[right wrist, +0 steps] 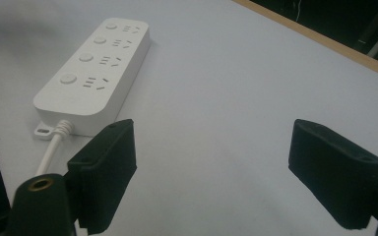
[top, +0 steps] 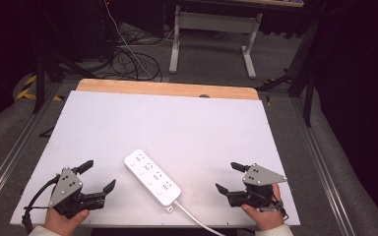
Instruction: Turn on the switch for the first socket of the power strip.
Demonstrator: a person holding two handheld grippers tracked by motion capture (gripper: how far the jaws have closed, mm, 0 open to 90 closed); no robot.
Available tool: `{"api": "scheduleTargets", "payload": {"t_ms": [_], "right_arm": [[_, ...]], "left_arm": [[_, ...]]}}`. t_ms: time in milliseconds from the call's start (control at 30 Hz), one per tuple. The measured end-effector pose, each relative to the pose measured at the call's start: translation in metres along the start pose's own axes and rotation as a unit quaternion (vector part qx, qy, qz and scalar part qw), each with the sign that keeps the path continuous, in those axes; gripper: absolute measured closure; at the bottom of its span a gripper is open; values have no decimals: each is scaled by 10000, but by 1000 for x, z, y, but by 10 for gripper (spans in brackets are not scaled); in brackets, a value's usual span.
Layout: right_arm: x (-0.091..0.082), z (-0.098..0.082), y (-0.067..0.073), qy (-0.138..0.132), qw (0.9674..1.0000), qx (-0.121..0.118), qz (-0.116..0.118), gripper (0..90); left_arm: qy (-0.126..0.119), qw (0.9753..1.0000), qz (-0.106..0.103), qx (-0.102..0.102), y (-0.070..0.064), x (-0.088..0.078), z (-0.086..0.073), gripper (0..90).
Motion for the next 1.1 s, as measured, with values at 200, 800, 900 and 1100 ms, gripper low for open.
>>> {"api": "scheduleTargets", "payload": {"t_ms": [200, 800, 900, 1100], "right_arm": [[5, 11, 2, 32, 9999, -41, 107, 205], [31, 49, 18, -4, 9982, -246, 550, 228], [35, 54, 21, -12, 9978, -296, 601, 238], [42, 61, 26, -12, 9970, -343, 696, 247]], "left_arm": [[9, 10000, 6, 22, 0, 0, 0, 125], [13, 10000, 22, 24, 0, 0, 0, 125], [12, 10000, 23, 22, 0, 0, 0, 125], [11, 10000, 22, 22, 0, 0, 0, 125]]}}
Point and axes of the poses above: each handheld gripper's, and its own axes: x roughly forward along the jaws, z roughly out of its top, y roughly to its left, the point moved 3 cm from there along x, roughly forward along the jaws, and after that the axes turned 7 degrees about z, right-handed, at the moved point
